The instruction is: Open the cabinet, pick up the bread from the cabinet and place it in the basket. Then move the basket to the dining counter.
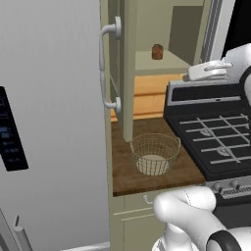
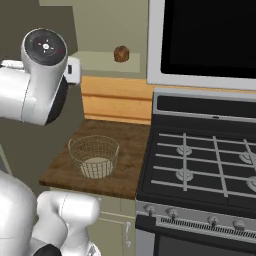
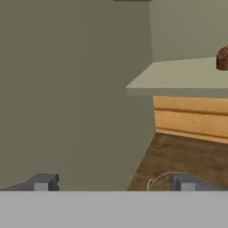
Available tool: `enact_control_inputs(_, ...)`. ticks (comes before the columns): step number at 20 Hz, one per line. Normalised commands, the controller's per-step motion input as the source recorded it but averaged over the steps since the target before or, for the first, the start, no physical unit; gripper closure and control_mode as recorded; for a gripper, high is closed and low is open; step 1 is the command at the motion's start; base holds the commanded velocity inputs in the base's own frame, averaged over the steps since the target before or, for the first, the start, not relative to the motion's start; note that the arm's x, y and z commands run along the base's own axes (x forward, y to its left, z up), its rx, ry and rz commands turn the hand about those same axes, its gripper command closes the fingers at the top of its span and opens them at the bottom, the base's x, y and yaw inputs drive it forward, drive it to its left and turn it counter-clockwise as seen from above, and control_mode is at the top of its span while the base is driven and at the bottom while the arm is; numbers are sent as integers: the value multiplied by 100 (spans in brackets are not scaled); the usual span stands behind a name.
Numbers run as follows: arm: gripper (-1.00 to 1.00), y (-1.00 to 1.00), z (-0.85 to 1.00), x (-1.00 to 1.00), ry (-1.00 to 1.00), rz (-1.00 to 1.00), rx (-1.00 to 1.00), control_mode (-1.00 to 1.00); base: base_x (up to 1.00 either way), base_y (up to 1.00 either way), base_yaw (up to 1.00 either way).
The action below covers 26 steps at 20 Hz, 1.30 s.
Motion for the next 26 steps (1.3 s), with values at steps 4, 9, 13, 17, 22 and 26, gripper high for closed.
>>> enact_control_inputs(4, -100, -3, 8, 9, -37, -25, -14, -100, 0, 0, 0)
enact_control_inputs(9, -100, -12, 36, 50, -6, -24, -4, -100, 0, 0, 0)
enact_control_inputs(13, -100, -20, 14, 53, 0, -23, 0, -100, 0, 0, 0)
enact_control_inputs(17, -100, -51, 0, 51, -1, -28, -1, -100, 0, 0, 0)
enact_control_inputs(22, -100, -44, 0, 62, 6, -27, 0, -100, 0, 0, 0)
enact_control_inputs(26, -100, -2, 0, 70, 24, -17, 0, -100, 0, 0, 0)
